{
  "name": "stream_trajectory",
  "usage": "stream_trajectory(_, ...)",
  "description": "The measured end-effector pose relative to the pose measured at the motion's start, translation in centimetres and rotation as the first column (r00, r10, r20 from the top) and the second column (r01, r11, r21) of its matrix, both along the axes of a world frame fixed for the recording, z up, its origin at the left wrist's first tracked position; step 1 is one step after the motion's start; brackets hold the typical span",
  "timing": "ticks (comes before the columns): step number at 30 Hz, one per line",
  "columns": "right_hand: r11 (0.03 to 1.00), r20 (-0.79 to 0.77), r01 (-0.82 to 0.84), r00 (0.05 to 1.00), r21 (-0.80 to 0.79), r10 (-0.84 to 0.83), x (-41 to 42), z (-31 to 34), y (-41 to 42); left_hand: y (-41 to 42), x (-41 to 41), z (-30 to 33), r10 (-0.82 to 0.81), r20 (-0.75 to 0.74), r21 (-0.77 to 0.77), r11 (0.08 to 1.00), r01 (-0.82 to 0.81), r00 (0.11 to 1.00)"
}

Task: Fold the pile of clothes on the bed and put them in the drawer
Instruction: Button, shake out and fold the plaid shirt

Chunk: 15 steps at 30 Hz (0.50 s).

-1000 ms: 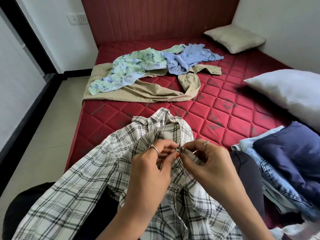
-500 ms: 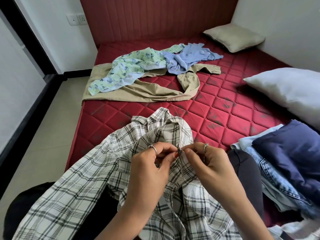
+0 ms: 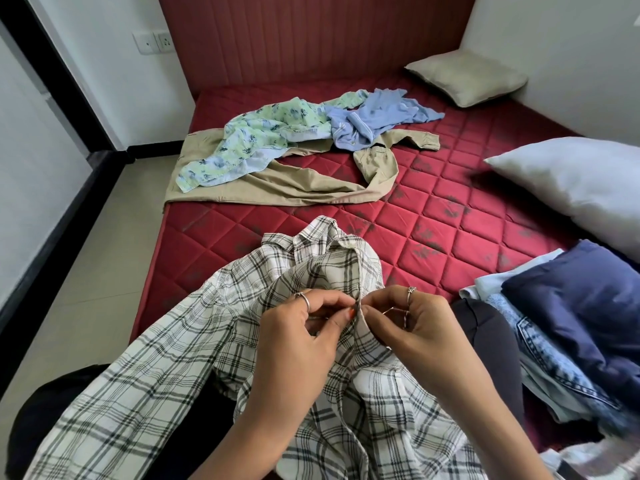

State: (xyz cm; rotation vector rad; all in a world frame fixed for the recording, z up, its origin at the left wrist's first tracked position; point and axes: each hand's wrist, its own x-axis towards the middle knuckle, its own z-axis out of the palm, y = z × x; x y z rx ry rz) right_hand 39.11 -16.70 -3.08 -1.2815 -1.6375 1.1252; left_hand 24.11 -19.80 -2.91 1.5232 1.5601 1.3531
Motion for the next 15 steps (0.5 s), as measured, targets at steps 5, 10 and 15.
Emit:
stream_trajectory(5,1.000,0.032,0.006,0.999,0.030,-0.007,-0.2,0.3,-0.1,-0.2,0.1,0.4,-0.020,0.041,-0.050,0.999,0.022,0.999)
stream_trajectory(10,0.998,0.072,0.014,0.997,0.064,-0.019,-0.8,0.6,-0.4,-0.3,0.5,0.7,-0.053,0.138,-0.060,0.996,0.062,0.989)
stream_trajectory(15,0.989,0.109,0.034,0.993,0.141,-0.050,-1.5,0.4,-0.7,0.1,0.7,0.2,-0.002,0.193,-0.063,0.998,0.015,0.981)
